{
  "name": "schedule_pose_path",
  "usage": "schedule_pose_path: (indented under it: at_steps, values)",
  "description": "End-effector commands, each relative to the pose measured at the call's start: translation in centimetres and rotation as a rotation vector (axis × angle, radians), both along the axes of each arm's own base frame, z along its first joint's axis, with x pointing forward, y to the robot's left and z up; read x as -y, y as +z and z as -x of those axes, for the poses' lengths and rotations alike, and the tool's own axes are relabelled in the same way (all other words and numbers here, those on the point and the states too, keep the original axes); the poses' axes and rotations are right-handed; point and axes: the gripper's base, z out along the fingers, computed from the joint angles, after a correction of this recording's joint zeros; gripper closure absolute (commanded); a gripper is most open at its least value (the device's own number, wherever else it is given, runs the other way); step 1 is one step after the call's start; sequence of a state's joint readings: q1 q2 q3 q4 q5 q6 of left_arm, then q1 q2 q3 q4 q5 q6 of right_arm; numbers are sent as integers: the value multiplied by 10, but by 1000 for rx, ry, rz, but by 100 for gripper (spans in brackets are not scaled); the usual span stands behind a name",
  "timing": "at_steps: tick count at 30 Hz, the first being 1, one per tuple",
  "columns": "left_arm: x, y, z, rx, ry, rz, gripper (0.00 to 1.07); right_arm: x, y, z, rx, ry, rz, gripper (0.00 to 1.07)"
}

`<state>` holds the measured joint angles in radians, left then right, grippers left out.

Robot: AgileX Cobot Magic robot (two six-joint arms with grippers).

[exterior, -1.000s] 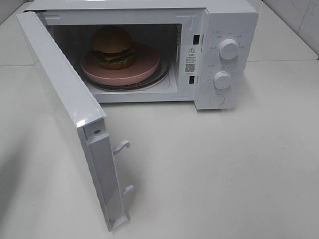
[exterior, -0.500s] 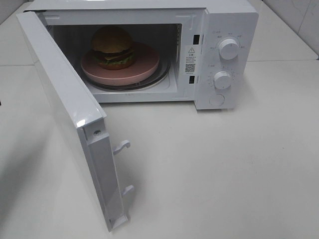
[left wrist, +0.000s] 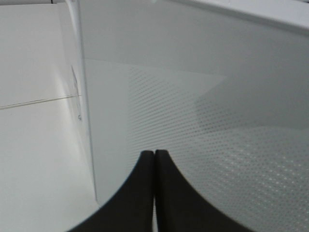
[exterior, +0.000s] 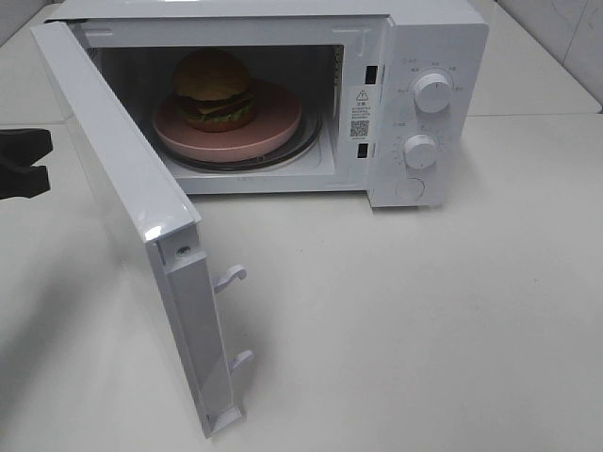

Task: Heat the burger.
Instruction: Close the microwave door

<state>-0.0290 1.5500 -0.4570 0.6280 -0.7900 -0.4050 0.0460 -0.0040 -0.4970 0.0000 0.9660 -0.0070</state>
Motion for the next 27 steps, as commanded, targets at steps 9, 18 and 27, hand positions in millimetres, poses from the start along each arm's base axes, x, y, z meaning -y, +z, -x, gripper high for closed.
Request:
schedule_pose_path:
  at_steps: [9,18,27]
  values:
    - [19,1,-3,22,-79,27,107,0,0,4,29,7,7,53]
    - [28,2,-1,21,-108,30,107,0,0,4,29,7,6,53]
    - [38,2,-1,33,-91,42,107,0,0,4,29,7,6,53]
